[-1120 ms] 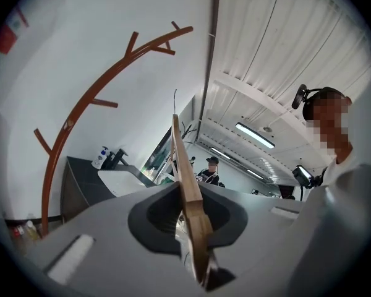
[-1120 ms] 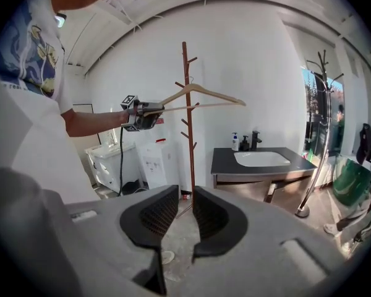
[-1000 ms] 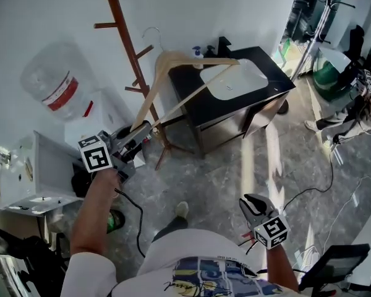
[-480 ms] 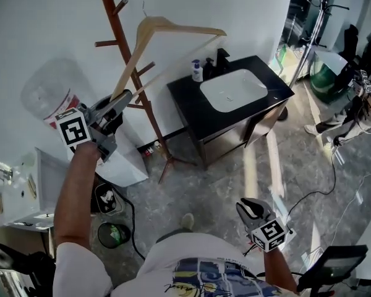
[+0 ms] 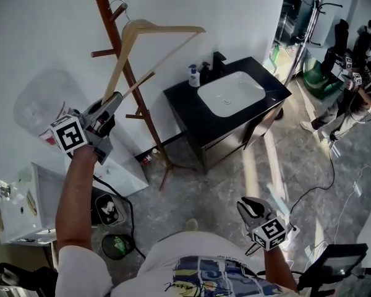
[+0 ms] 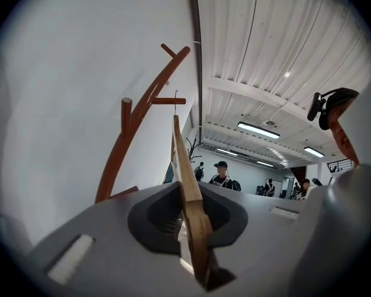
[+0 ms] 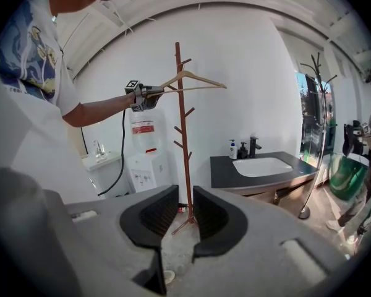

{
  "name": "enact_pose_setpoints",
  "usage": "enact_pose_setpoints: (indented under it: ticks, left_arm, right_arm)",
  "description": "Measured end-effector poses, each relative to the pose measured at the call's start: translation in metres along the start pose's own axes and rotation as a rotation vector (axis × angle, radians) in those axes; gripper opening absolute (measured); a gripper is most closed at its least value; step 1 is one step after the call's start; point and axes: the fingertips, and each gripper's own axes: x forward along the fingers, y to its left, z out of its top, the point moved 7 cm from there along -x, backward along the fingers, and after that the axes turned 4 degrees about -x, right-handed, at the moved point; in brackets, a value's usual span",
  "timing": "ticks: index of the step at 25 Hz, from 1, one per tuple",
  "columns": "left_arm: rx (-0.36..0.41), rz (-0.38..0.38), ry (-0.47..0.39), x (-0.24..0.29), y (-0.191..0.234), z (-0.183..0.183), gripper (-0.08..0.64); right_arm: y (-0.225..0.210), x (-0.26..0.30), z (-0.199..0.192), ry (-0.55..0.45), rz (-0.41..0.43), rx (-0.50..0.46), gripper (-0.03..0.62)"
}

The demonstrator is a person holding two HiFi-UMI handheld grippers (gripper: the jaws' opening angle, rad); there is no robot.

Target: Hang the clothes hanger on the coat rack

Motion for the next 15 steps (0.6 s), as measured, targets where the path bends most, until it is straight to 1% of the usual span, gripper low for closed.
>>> enact_pose_setpoints:
  ticks: [8, 15]
  left_arm:
    - [0.026, 0.061, -0.010, -0.010, 0.035, -0.024, 0.036]
    - [0.072, 0.104, -0.021, -0.014, 0.055, -0.028, 0.037]
  right_arm:
    - [0.010, 0.019, 0.012, 0.018, -0.016, -0.009, 0.074]
    - [0.014, 0.028, 0.017, 0.028, -0.026, -0.008, 0.074]
